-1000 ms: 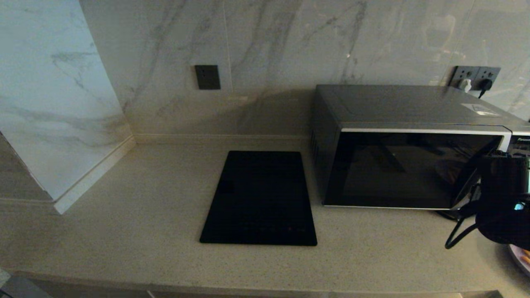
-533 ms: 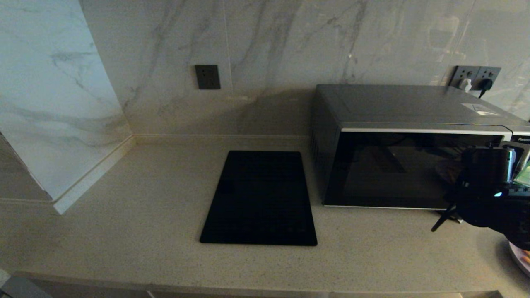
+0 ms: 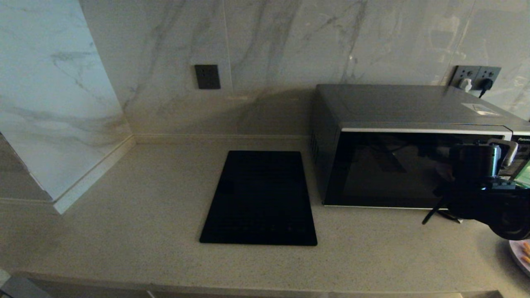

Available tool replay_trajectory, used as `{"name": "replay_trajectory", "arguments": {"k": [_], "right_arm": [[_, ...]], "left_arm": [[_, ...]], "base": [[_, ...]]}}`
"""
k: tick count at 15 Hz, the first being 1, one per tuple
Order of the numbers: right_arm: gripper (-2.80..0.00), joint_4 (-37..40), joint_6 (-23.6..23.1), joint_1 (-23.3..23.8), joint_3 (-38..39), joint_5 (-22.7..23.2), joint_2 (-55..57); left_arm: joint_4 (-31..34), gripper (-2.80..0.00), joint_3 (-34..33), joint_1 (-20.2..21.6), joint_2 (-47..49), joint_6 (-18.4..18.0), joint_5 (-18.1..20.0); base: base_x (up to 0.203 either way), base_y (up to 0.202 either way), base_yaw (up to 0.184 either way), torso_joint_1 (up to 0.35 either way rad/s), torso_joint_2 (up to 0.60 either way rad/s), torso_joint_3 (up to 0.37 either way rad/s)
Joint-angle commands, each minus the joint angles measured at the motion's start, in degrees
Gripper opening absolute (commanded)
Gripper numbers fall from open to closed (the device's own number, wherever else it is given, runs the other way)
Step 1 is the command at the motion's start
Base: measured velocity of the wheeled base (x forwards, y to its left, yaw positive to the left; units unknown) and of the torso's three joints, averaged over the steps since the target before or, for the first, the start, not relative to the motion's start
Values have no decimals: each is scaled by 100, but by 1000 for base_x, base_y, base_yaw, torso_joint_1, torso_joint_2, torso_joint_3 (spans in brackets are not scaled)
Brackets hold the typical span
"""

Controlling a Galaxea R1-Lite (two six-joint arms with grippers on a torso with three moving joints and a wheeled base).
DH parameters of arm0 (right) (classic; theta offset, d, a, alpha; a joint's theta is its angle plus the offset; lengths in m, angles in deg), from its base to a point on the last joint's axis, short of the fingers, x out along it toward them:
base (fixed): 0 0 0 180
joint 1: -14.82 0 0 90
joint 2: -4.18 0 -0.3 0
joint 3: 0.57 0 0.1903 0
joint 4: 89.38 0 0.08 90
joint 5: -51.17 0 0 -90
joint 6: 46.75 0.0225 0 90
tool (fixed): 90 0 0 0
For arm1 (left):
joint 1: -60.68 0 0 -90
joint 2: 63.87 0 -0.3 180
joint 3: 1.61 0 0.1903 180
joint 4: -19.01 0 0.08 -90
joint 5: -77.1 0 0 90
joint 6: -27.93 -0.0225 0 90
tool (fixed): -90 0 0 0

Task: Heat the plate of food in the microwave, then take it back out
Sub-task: Open the microwave oven

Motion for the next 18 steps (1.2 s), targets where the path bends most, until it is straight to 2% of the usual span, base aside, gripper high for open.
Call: {"name": "replay_trajectory", "arguments": {"k": [1,8,18], "right_arm": [[0,-23,4,-3,-176,-30,227],[0,-14,-22,23,-617,-55,691],[0,12,-110,454,-912,-74,915]], "left_arm": [[-2,-280,0,0,8,4,-4],[-2,-280,0,0,3,4,-4],[-2,-280,0,0,2,4,-4]], "base": [[0,0,0,0,0,0],[0,0,0,0,0,0],[0,0,0,0,0,0]]}}
